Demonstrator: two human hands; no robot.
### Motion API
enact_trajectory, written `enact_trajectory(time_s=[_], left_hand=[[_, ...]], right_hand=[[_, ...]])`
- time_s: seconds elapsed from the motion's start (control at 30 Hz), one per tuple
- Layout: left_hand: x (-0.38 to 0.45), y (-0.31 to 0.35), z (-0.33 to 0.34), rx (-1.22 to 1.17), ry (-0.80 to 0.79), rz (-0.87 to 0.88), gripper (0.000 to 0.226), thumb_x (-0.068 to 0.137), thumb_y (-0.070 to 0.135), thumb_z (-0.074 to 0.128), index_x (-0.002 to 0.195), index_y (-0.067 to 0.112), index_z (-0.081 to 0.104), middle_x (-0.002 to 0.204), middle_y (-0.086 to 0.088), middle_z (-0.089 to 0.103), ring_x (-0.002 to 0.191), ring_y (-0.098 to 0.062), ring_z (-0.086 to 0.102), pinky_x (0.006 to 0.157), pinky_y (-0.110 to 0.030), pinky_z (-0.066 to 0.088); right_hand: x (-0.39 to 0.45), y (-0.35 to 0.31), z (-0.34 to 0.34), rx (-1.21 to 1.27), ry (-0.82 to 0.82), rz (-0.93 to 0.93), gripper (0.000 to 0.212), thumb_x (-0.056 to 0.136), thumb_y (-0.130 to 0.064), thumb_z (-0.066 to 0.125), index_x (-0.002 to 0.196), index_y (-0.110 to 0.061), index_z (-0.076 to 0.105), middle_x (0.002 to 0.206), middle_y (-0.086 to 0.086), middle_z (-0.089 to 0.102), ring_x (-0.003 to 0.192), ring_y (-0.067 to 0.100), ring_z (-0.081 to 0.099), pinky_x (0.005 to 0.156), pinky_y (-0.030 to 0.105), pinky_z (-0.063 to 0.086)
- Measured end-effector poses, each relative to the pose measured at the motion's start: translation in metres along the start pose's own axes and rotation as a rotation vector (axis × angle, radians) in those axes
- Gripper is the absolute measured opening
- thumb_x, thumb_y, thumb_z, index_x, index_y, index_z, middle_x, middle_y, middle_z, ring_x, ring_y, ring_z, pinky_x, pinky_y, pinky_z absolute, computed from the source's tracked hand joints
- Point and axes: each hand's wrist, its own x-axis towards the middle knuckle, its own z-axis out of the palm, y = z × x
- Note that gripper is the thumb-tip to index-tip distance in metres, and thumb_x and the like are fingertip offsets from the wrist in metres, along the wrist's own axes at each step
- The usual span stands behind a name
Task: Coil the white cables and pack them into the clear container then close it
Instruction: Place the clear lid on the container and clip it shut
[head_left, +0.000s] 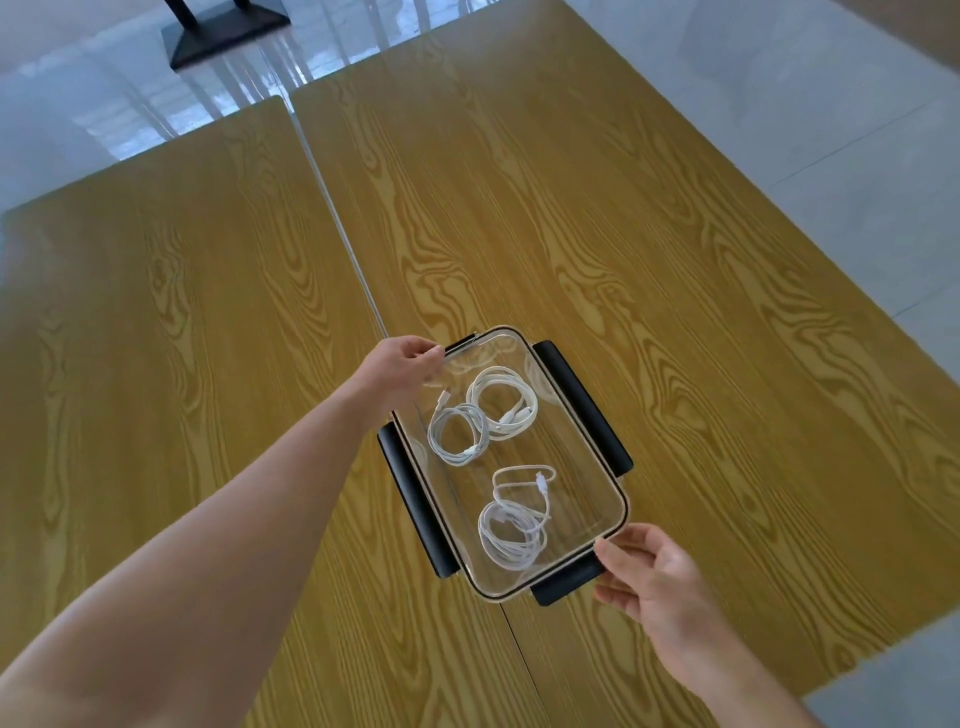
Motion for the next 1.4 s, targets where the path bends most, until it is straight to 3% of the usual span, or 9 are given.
enact_trajectory(time_s=[0.17,0.3,0.5,0.63,0.77,0.93,1.2,1.3,1.4], left_hand=[[0.007,-0.003,-0.002,-0.061,-0.023,0.002,0.026,0.096,0.029,0.061,0.119,0.02,0.068,0.102,0.002,0.072,0.086,-0.009,0.066,0.069,-0.023,0.05],[0.009,-0.003,0.001,-0.113,0.027,0.027,0.025,0.093,0.019,0.065,0.118,0.022,0.067,0.088,0.003,0.067,0.069,-0.014,0.056,0.048,-0.018,0.045],[0.009,-0.008,0.002,-0.091,0.05,0.081,0.028,0.091,0.025,0.068,0.119,0.024,0.067,0.098,0.004,0.068,0.074,-0.013,0.061,0.072,-0.033,0.055],[0.007,-0.011,0.004,-0.006,0.094,0.093,0.016,0.091,0.031,0.068,0.104,0.023,0.073,0.086,0.007,0.069,0.052,0.001,0.054,0.049,-0.018,0.045],[0.004,-0.012,0.006,0.051,0.115,0.113,0.021,0.094,0.031,0.064,0.109,0.021,0.075,0.089,0.007,0.072,0.062,-0.003,0.056,0.053,-0.016,0.042],[0.003,-0.014,0.012,0.034,0.133,0.088,0.021,0.097,0.032,0.06,0.109,0.022,0.073,0.07,0.01,0.063,0.042,0.0,0.045,0.045,-0.016,0.038],[-0.008,-0.011,0.016,0.024,0.182,0.097,0.021,0.097,0.032,0.058,0.111,0.023,0.072,0.077,0.009,0.065,0.052,-0.002,0.05,0.049,-0.015,0.04],[-0.017,-0.015,0.017,0.044,0.204,0.11,0.027,0.096,0.031,0.059,0.12,0.021,0.068,0.101,0.005,0.07,0.087,-0.011,0.066,0.076,-0.023,0.052],[-0.035,-0.027,0.016,0.068,0.254,0.082,0.044,0.094,0.03,0.063,0.135,0.018,0.057,0.127,0.003,0.064,0.12,-0.015,0.058,0.103,-0.03,0.045]], right_hand=[[-0.006,0.008,0.013,0.034,-0.054,0.022,0.019,0.086,0.001,0.07,0.103,-0.001,0.06,0.087,0.014,0.076,0.08,0.029,0.072,0.08,0.043,0.06],[-0.01,0.009,0.016,0.004,-0.052,-0.017,0.016,0.088,0.0,0.068,0.103,-0.002,0.061,0.088,0.015,0.076,0.073,0.026,0.071,0.081,0.045,0.059],[-0.01,0.012,0.014,-0.132,0.032,-0.083,0.021,0.085,-0.008,0.075,0.097,0.0,0.059,0.073,0.012,0.066,0.063,0.023,0.062,0.069,0.042,0.058],[-0.012,0.017,0.014,-0.298,0.095,-0.08,0.039,0.084,-0.029,0.078,0.079,0.005,0.059,0.056,0.007,0.056,0.052,0.022,0.053,0.058,0.039,0.051],[-0.016,0.018,0.02,-0.269,0.07,-0.064,0.031,0.091,-0.023,0.07,0.079,0.005,0.07,0.061,0.011,0.067,0.054,0.021,0.059,0.057,0.037,0.054],[-0.017,0.014,0.026,-0.229,0.048,-0.061,0.019,0.094,-0.012,0.065,0.083,0.001,0.072,0.07,0.011,0.074,0.061,0.018,0.069,0.062,0.032,0.061],[-0.013,0.01,0.019,-0.27,-0.03,-0.048,0.02,0.095,-0.015,0.064,0.088,0.001,0.071,0.076,0.015,0.073,0.065,0.018,0.067,0.067,0.034,0.058],[-0.01,0.006,0.006,-0.35,-0.042,-0.053,0.029,0.095,-0.025,0.064,0.082,0.0,0.07,0.071,0.009,0.07,0.065,0.018,0.064,0.069,0.035,0.055],[-0.004,-0.004,-0.007,-0.398,0.076,-0.138,0.033,0.095,-0.032,0.063,0.077,-0.004,0.067,0.066,0.006,0.065,0.063,0.02,0.06,0.068,0.038,0.052]])
